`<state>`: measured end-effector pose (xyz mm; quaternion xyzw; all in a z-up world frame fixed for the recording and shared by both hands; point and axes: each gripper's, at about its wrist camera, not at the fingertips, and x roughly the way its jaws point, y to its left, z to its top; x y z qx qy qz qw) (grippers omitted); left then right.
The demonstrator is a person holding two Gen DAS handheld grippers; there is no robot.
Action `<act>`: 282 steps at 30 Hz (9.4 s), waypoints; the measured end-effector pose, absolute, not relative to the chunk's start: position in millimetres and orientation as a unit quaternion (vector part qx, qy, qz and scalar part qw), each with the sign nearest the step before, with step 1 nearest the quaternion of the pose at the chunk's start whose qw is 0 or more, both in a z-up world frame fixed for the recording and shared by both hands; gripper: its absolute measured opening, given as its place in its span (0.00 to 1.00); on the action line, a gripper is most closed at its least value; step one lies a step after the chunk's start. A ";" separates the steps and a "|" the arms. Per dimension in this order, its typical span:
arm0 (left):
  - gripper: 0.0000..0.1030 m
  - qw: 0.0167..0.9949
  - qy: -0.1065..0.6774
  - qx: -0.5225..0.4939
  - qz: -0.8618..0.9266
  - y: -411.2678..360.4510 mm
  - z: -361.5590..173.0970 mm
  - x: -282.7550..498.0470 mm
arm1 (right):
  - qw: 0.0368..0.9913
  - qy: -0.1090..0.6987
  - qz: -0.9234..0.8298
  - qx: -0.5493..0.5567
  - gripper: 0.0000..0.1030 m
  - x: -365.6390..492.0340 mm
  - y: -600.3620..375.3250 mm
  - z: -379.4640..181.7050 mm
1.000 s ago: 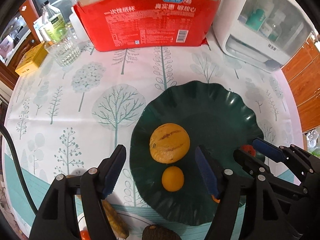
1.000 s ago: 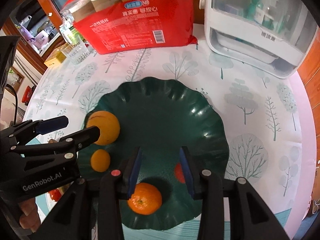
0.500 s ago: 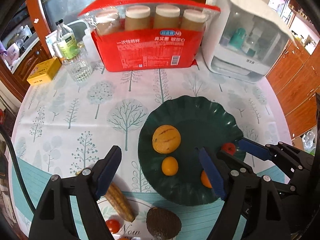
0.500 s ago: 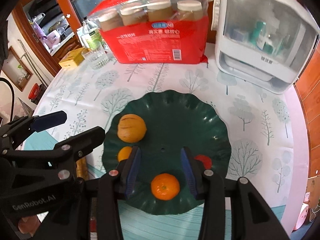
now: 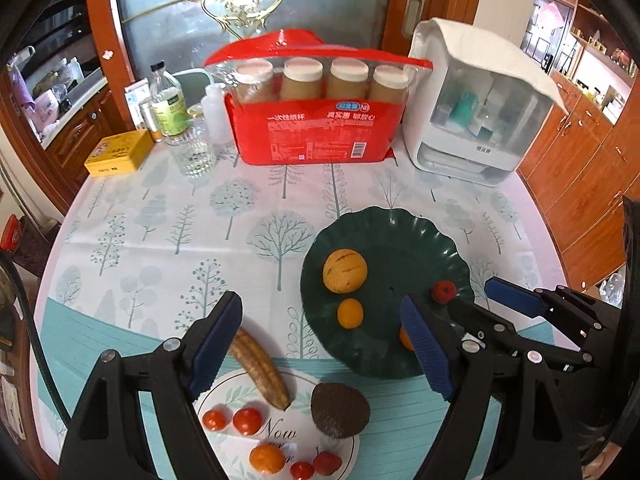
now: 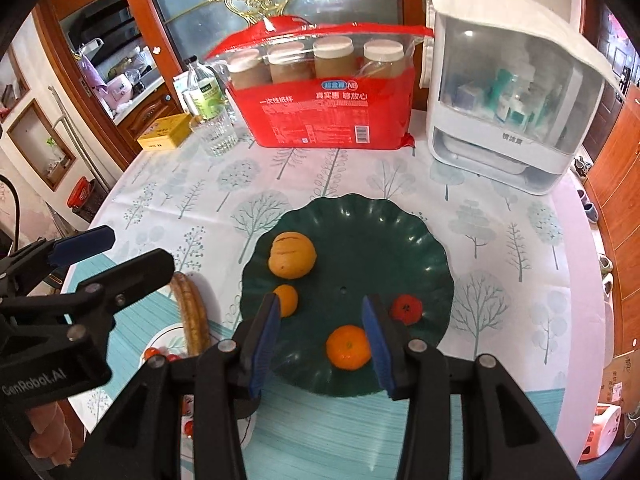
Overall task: Organize fruits
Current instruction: 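Withdraw both tools from the green plate toward the fruit plate, then grasp the dark avocado with the right tool while the left tool grasps the mandarin, then carry avocado and mandarin onto the green plate and open both tools, then withdraw both tools from the green plate back toward the white plate, then grasp the red apple with the right tool while the left tool grasps a tomato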
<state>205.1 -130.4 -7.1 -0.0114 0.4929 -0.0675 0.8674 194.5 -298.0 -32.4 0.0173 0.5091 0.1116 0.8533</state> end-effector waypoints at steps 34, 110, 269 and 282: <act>0.83 0.872 0.488 -0.038 0.014 -0.4 -6.6 73.5 | 0.847 0.502 0.172 -0.027 0.42 92.4 -209.6 -26.5; 0.37 0.779 0.617 -0.097 -0.058 -54.5 -178.3 78.8 | 0.763 0.624 0.166 0.022 0.59 128.8 -205.3 -161.1; 0.78 0.823 0.567 -0.028 0.032 22.9 -104.6 106.1 | 0.800 0.572 0.172 -0.054 0.58 94.1 -203.4 -103.6; 0.78 0.797 0.603 -0.008 -0.015 29.2 -155.7 119.2 | 0.769 0.620 0.153 -0.032 0.39 82.5 -195.7 -149.8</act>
